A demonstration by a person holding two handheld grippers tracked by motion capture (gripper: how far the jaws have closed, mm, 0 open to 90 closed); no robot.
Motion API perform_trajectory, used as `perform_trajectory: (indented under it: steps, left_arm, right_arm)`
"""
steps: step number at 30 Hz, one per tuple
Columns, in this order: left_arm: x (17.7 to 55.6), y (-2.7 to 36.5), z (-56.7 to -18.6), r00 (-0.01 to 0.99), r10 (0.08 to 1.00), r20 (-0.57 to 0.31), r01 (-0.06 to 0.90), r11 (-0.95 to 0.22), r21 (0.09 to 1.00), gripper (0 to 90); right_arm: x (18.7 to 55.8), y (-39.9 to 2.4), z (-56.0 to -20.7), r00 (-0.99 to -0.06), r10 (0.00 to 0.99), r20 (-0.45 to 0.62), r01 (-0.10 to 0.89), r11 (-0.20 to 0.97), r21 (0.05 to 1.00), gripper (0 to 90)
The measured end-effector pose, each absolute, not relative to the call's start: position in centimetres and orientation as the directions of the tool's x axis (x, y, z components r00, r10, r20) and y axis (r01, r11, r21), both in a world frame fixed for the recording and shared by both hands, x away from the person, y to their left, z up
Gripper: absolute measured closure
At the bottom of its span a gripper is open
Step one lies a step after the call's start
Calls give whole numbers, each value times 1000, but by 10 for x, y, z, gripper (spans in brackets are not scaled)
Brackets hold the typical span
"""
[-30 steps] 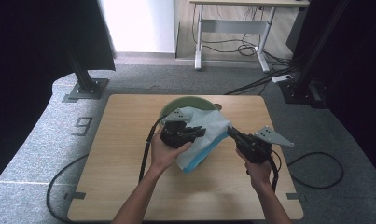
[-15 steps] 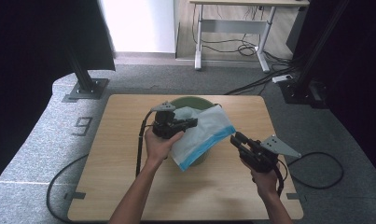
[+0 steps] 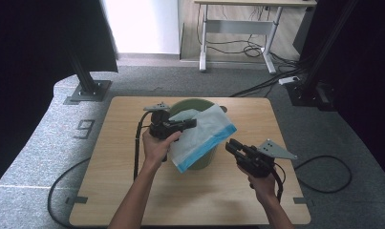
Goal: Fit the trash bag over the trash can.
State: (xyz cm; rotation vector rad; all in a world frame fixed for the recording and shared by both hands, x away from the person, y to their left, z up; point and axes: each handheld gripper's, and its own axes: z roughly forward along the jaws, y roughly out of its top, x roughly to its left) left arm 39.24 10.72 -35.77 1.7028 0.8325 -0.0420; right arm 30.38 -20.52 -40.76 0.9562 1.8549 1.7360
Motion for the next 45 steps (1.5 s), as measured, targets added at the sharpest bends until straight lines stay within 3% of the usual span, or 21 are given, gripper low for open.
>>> perform_trajectory:
  steps: [10,34,41,45]
  left_arm:
    - [393,113,-360,751,456,-478,553,-38,832,897]
    - [391,116,-362,756,453,-473,551,-50,833,897]
    - [391,117,-363,751,468,-465,548,-50,835,897]
    - [391,119,-362,741,486,-463,539,-19,842,897]
  right_arm:
    - [315,-197,-411,-661,737,143,205,-6,979,771]
    - [322,-199,-406,-640,745,189,217,-60,974,740]
    - [318,-196,-397,-641,755,136,149,-51,988,882]
    - [316,-196,-394,-645,756,116,135,-36,990,889]
